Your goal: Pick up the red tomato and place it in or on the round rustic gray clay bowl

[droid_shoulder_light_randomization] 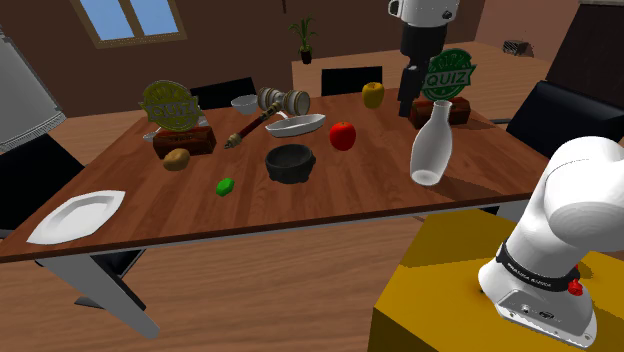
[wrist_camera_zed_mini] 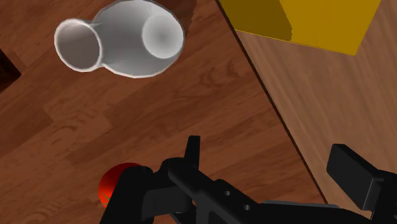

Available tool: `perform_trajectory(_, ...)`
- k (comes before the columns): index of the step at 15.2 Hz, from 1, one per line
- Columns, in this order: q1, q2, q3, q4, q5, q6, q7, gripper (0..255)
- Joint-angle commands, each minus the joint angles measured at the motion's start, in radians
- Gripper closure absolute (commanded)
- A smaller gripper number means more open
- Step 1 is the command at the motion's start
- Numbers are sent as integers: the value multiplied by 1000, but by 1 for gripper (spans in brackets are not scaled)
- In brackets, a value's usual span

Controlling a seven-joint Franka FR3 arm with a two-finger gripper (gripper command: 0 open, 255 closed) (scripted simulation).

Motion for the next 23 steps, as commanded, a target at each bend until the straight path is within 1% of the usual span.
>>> perform_trajectory(1,0,0,0,0,0,0,0,0)
perform_trajectory(4,-12,32,-65,-40,-15,117,-67,0)
perform_trajectory(8,-20,103,-156,-69,-22,273,-161,0)
perform_trajectory(11,-18,175,-225,-71,-11,388,-238,0)
perform_trajectory(14,-4,262,-299,-57,18,496,-324,0)
perform_trajectory(17,23,360,-375,-26,74,592,-425,0)
perform_trajectory(19,50,430,-429,5,130,648,-503,0)
perform_trajectory(21,82,506,-485,43,205,694,-593,0)
perform_trajectory(23,115,586,-539,91,302,726,-695,0)
